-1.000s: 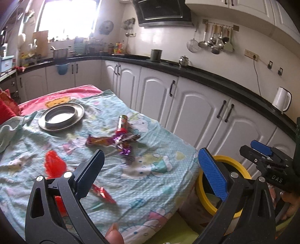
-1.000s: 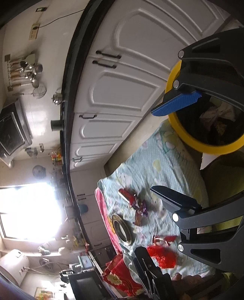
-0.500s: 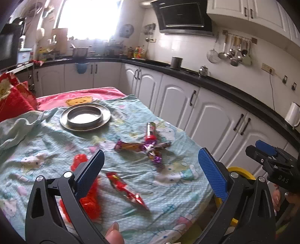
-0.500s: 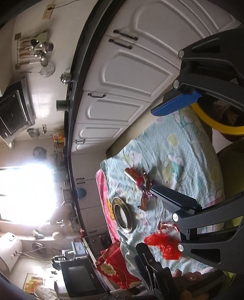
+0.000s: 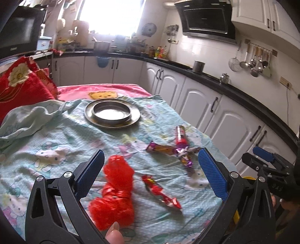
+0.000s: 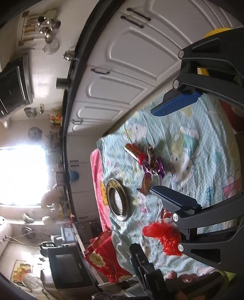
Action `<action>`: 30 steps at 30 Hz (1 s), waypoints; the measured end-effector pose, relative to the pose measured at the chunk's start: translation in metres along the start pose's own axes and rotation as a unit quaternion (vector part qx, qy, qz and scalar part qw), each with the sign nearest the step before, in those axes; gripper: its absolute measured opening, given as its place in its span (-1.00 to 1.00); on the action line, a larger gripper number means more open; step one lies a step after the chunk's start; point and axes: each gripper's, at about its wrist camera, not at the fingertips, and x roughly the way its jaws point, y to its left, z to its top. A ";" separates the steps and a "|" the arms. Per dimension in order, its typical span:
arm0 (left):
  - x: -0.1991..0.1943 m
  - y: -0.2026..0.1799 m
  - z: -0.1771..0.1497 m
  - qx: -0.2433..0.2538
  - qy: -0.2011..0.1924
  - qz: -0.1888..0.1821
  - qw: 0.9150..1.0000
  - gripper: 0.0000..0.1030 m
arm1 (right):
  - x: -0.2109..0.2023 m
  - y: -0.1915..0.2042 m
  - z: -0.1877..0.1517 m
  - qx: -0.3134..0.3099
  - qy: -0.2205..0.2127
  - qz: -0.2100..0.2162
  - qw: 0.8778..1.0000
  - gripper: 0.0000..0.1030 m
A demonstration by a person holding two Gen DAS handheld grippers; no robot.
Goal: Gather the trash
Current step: 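Move both open tools back to the red plastic bag and purple wrapper, then grasp the red plastic bag with the left tool while the right tool grasps the purple wrapper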
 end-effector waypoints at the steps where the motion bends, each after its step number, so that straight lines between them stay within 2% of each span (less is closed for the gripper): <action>1: 0.001 0.004 0.000 -0.002 0.003 0.004 1.000 0.79 | 0.006 0.003 0.000 -0.002 0.004 0.004 1.000 0.43; 8: 0.014 0.029 -0.007 -0.018 0.027 0.023 0.999 0.79 | 0.053 0.019 0.004 -0.019 0.034 0.011 0.999 0.42; 12: 0.021 0.039 -0.015 -0.026 0.043 0.027 0.998 0.79 | 0.077 0.023 0.004 -0.019 0.051 0.016 0.998 0.34; 21: 0.035 0.055 -0.030 -0.036 0.082 0.024 0.996 0.79 | 0.131 0.027 -0.008 -0.016 0.106 0.013 0.994 0.25; 30: 0.045 0.060 -0.048 -0.031 0.120 0.014 0.992 0.79 | 0.158 0.027 -0.012 0.006 0.128 0.012 0.992 0.18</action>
